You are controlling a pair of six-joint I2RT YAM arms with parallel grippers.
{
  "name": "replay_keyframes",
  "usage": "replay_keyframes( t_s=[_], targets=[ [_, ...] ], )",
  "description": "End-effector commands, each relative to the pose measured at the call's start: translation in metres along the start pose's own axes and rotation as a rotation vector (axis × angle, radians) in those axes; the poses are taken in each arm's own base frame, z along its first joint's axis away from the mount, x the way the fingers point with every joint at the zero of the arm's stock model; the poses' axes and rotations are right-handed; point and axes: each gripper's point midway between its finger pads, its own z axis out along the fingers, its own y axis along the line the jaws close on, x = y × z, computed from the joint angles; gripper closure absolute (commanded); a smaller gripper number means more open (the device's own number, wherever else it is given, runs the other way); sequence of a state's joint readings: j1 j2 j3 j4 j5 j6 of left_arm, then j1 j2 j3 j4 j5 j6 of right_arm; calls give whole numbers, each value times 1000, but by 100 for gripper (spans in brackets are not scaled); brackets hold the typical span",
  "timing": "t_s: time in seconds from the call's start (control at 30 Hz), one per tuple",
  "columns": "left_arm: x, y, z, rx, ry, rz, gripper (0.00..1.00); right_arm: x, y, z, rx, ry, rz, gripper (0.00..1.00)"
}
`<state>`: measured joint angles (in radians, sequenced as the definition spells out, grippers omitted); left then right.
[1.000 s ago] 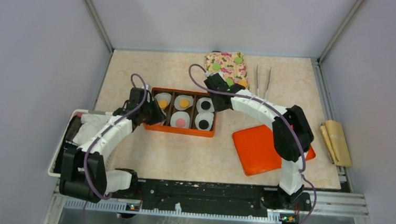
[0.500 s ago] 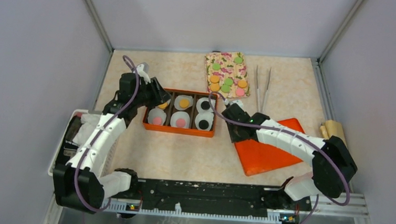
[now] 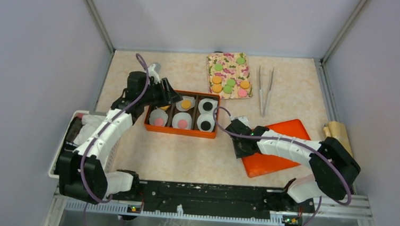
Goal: Pack the cookies
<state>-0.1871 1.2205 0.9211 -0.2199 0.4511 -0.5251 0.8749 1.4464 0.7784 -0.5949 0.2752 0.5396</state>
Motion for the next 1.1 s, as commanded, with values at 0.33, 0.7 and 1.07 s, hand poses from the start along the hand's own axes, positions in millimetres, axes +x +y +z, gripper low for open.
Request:
replay_keyframes(
  t_s=[0.33, 0.7, 1.07],
  targets=[
    [32, -46, 37, 265, 155, 81, 48, -3, 8, -24, -4, -80, -32, 100],
    [87, -116, 41, 429, 329, 96, 42, -54, 51, -95, -208, -248, -62, 100],
    [134, -117, 53, 407, 425, 81, 40, -84, 82, -132, -335, -339, -116, 100]
  ],
)
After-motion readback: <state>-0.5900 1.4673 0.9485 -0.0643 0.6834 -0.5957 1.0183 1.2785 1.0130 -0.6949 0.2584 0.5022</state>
